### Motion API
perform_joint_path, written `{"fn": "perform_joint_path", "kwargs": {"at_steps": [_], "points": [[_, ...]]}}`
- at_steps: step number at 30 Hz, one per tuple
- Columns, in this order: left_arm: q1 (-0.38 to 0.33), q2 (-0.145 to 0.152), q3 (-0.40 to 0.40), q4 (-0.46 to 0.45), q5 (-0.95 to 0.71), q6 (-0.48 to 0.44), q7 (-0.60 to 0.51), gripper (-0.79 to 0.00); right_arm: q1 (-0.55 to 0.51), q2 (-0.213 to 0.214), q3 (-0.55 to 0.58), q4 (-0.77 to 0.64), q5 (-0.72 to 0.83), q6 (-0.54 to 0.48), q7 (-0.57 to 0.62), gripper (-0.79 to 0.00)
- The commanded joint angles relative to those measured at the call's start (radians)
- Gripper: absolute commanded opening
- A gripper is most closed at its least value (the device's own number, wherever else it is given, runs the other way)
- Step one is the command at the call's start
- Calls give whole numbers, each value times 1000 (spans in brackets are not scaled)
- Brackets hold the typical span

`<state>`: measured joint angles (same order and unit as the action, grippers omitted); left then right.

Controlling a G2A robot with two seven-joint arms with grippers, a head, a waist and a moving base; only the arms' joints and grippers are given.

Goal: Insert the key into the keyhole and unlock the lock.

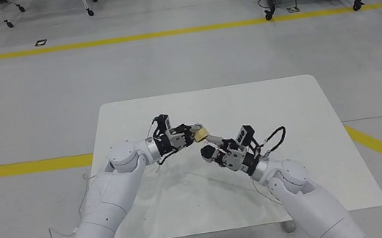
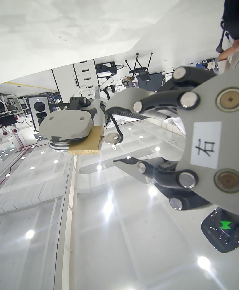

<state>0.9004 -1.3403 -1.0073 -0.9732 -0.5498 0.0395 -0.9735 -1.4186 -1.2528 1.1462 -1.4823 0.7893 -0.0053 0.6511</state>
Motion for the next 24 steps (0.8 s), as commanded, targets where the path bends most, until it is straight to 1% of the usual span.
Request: {"fn": "perform_joint_path", "kwargs": {"at_steps": [1, 2, 5, 6, 10, 14, 16, 19, 24], "points": [[0, 0, -1, -1, 0, -2, 0, -785, 6, -2, -3, 10, 5, -3, 2, -542], [1, 0, -1, -1, 1, -3, -1, -785, 7, -2, -4, 14, 8, -5, 2, -554], [0, 0, -1, -1, 1, -1, -5, -785, 9, -4, -2, 25, 21, -5, 3, -634], [1, 0, -1, -2, 2, -1, -5, -785, 11, -4, 0, 28, 27, -2, 0, -643], [0, 0, 0, -2, 5, -3, -9, -785, 18, -6, 3, 43, 57, 14, 0, -776], [0, 0, 0, -4, 7, -7, -10, -785, 22, -9, 5, 54, 95, 30, 10, -785], [-1, 1, 2, -7, 21, -19, -13, -785, 19, -11, 12, 62, 133, 42, -9, -785], [-2, 4, 3, -20, 65, -62, -2, -785, 25, -15, 27, 78, 226, 84, -1, -785], [10, 13, 5, -54, 164, -142, 36, -785, 33, -15, 46, 107, 296, 135, 32, -785]]}}
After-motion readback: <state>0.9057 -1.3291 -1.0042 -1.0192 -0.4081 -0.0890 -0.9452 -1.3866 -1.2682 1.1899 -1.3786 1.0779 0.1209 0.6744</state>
